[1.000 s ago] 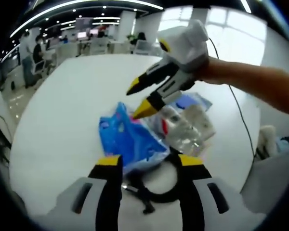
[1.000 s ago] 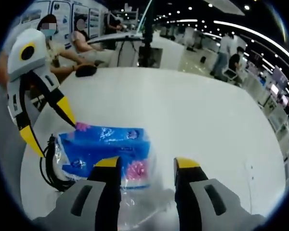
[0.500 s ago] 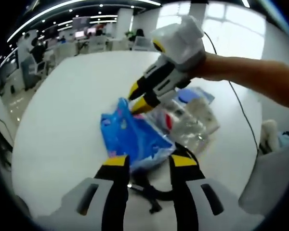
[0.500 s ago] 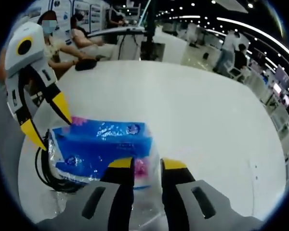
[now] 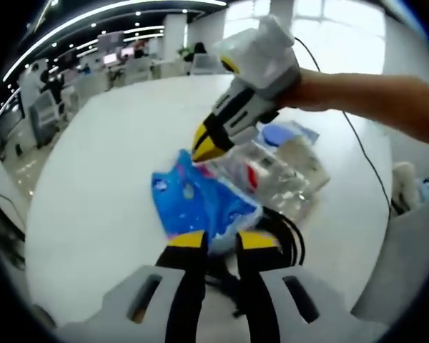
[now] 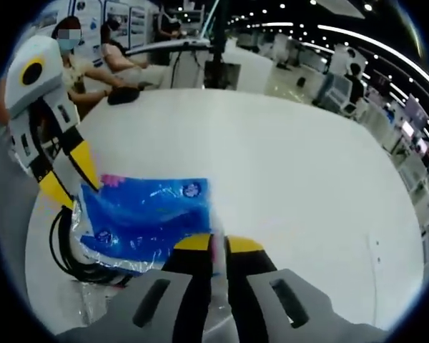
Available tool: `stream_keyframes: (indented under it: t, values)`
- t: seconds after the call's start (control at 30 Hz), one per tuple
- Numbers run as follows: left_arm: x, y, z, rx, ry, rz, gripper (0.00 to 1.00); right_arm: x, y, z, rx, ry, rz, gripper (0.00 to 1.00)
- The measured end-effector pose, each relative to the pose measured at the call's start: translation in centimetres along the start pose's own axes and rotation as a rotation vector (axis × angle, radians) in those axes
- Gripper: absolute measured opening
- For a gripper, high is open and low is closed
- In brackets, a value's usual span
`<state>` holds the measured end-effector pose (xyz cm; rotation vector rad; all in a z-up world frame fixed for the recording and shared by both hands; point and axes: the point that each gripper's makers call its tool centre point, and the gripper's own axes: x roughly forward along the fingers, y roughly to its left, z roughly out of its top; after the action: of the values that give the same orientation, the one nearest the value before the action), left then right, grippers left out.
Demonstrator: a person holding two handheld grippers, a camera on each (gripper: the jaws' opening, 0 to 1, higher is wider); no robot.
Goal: Arrange the tabletop items into an orderly group along one side of the table until the central work area is clear of visible clutter.
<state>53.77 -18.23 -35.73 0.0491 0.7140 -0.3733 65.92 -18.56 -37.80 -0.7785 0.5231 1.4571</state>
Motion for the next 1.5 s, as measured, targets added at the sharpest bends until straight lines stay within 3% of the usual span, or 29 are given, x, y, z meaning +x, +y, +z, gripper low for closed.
stream_keyframes:
  t: [0.27, 0.83, 1.17, 1.5]
  values:
    - [-0.2, 0.4, 0.4, 0.015, -0.015, 0.014, 0.01, -0.2, 0.0, 0.1, 0.003, -0.004, -0.009, 0.03]
    - [-1.9, 1.0, 1.8, 0.053, -0.039, 0.032, 0.00, -2.6, -0.8, 1.9, 0.041, -0.063, -0.045, 0.01]
    - [-3.2, 0.2, 4.9, 0.148, -0.070, -0.004, 0.00, -7.0, -1.8, 2.4, 0.097, -0.105, -0.106, 0.01]
    - [-3.8, -1.8, 7.8, 0.231, -0.102, -0.072, 0.00, -12.7, -2.0, 0.9, 0.156, -0.116, -0.187, 0.01]
